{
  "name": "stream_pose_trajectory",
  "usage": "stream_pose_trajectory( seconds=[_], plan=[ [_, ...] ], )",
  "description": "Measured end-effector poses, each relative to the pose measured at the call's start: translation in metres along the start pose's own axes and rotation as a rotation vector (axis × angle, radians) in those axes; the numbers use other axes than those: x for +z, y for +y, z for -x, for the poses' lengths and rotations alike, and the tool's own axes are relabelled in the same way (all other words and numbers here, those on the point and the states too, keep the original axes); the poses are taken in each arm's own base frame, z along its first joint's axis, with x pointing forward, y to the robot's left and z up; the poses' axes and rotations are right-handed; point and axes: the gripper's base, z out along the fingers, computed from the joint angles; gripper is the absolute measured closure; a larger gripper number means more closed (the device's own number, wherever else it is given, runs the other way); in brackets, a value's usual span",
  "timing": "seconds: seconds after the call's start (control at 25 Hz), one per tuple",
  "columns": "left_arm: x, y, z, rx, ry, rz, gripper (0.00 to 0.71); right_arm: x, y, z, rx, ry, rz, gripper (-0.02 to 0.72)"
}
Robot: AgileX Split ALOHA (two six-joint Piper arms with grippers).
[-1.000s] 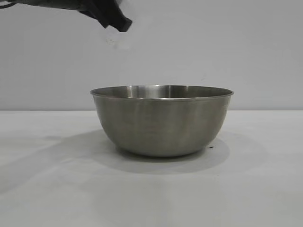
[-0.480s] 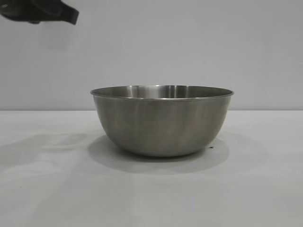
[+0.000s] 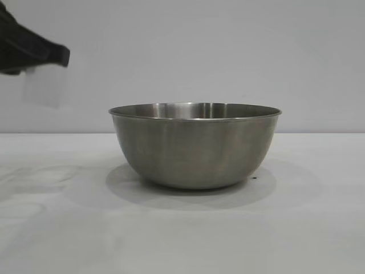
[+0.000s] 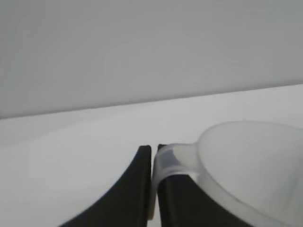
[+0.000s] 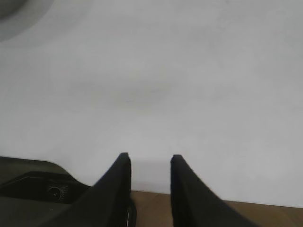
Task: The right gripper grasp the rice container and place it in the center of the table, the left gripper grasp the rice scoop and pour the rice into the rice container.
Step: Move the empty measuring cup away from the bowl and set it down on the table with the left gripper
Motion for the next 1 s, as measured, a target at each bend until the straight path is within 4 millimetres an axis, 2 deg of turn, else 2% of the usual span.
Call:
stream_pose_trajectory(
  seconds=[0.16,0.56,1.0],
  plan=[
    [0.003,-0.002,-0.018,-0.012,0.053,-0.004,0.710,0.000,0.000,0.000,0.000,0.000,0.000,0.496],
    [0.007,-0.006,-0.045,-0.040,0.128,-0.024,0.710,0.000,0.000,0.000,0.000,0.000,0.000,0.496],
    [0.015,-0.008,-0.054,-0.038,0.142,-0.063,0.710,0.000,0.000,0.000,0.000,0.000,0.000,0.496]
  ],
)
